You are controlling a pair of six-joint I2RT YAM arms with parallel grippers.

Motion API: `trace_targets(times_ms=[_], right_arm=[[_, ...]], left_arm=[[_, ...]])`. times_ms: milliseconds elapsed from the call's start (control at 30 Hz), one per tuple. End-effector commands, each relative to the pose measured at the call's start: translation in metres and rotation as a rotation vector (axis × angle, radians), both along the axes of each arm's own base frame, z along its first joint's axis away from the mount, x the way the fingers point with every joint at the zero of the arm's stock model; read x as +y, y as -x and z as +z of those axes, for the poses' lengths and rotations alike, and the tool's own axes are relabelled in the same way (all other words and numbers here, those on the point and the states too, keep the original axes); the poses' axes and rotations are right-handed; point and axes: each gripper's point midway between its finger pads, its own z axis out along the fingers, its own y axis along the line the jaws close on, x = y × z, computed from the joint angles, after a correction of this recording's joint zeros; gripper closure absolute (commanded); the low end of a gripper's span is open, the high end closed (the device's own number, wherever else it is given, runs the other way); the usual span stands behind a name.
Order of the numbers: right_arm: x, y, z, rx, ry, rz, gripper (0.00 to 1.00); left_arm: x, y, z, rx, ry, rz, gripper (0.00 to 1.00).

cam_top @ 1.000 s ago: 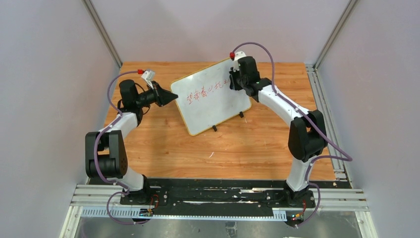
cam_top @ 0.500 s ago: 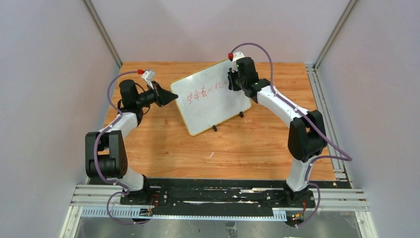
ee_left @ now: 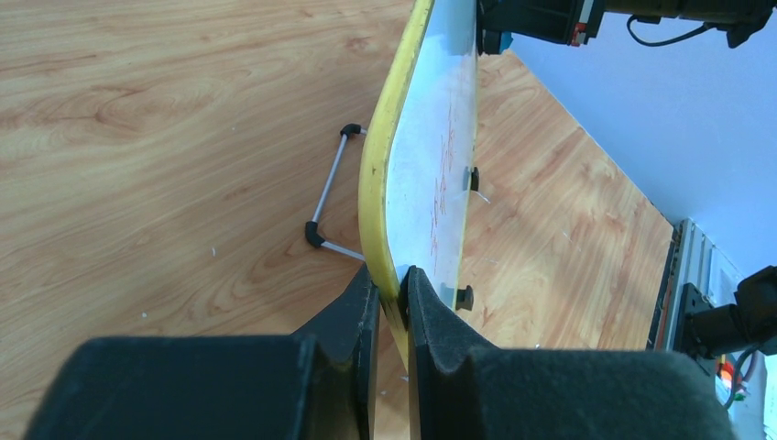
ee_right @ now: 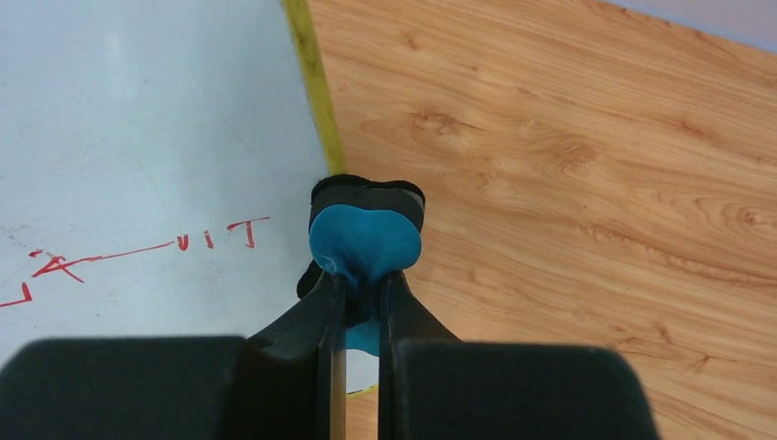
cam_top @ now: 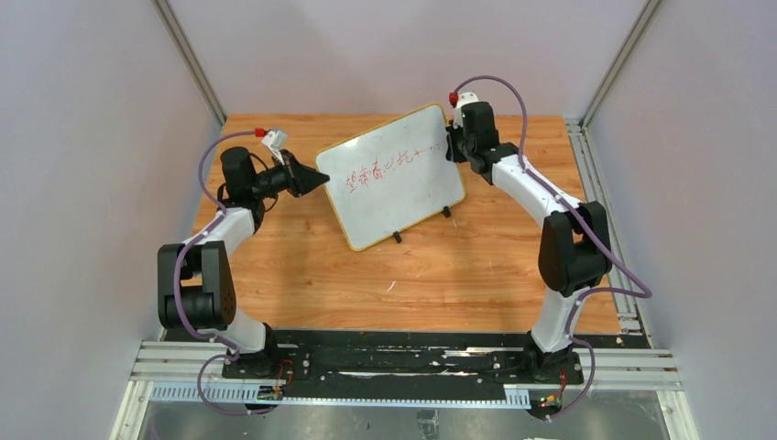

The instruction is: Erase the whiteboard

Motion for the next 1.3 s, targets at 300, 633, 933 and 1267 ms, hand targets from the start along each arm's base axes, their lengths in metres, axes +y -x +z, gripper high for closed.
trace_targets(times_ms=[300, 633, 933, 1267], right_arm=[[0.043, 0.025, -0.029, 0.047, -0.032, 0.089, 0.99], [0.085, 0.034, -0.010, 0.006, -0.009, 0.170, 0.99], [0.047, 0.012, -0.010, 0.006, 0.062, 0.068, 0.99], [-0.005, -0.014, -0.002, -0.004, 0.066, -0.015, 0.99]], left_arm=[[0.006, -0.006, -0.004, -0.053, -0.071, 0.024, 1.00], [0.007, -0.006, -0.005, -0.052, -0.073, 0.024, 1.00], [0.006, -0.004, -0.007, -0.051, -0.083, 0.017, 1.00], [0.006, -0.003, -0.005, -0.050, -0.085, 0.013, 1.00]])
